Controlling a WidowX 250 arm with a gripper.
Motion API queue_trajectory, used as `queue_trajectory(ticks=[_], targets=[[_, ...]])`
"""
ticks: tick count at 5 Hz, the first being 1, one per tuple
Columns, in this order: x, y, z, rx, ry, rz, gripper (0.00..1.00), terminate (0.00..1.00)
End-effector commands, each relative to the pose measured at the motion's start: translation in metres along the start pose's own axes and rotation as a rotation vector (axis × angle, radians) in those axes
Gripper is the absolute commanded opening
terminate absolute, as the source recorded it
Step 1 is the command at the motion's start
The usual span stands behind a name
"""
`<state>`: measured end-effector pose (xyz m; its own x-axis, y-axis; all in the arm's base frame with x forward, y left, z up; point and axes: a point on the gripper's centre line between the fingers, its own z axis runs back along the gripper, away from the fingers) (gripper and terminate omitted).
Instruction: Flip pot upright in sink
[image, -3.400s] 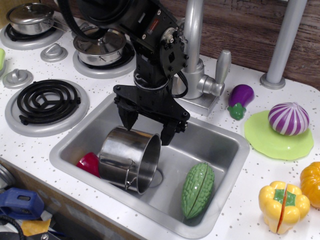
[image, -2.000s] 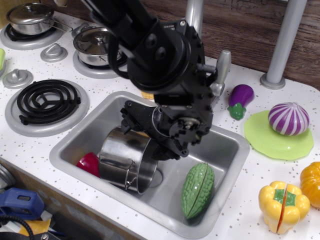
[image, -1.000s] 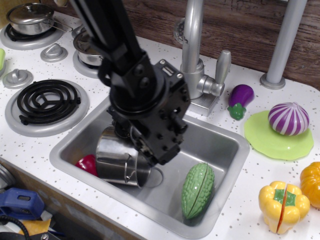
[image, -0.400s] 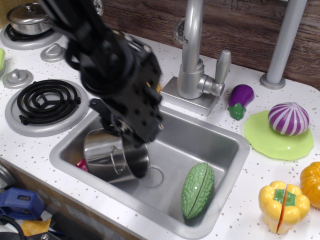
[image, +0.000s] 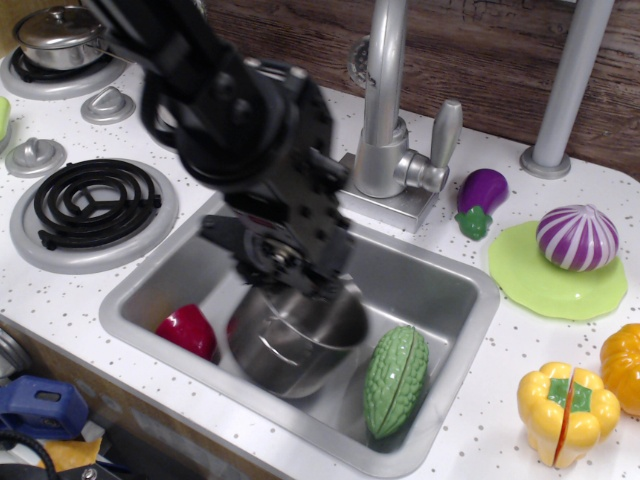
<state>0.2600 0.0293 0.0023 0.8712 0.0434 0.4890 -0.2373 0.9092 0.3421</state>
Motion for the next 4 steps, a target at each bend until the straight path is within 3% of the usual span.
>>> queue_trajectory(ticks=[1, 2, 4], targets=[[0.0050, -0.0015, -0.0021, -0.045, -0.131, 0.105, 0.00, 0.00], [0.0055, 0.0010, -0.0046, -0.069, -0.139, 0.090, 1.00, 0.00], [0.0055, 0.0010, -0.0046, -0.069, -0.139, 0.090, 1.00, 0.00]])
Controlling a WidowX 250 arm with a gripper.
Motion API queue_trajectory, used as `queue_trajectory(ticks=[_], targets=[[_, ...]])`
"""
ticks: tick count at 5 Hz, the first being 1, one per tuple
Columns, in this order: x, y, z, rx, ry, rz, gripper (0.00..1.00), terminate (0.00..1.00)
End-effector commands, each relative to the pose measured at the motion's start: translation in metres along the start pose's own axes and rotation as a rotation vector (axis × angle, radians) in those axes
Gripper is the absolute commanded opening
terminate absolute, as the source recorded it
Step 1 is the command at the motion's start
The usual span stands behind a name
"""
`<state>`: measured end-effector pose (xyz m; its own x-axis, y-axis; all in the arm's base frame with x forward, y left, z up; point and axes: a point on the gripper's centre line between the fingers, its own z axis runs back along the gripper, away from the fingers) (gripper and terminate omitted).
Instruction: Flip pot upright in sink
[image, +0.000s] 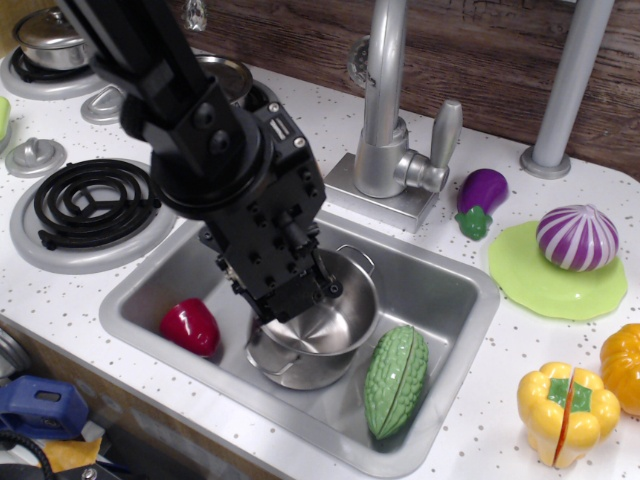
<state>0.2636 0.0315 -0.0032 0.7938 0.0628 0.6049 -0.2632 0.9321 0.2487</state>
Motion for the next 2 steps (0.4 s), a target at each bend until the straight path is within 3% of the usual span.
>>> queue_trajectory(ticks=[1, 2], targets=[[0.0054, 0.0013, 0.0017, 0.000, -0.019, 0.018, 1.00, 0.00], [0.0054, 0.0013, 0.0017, 0.000, -0.019, 0.018, 1.00, 1.00]])
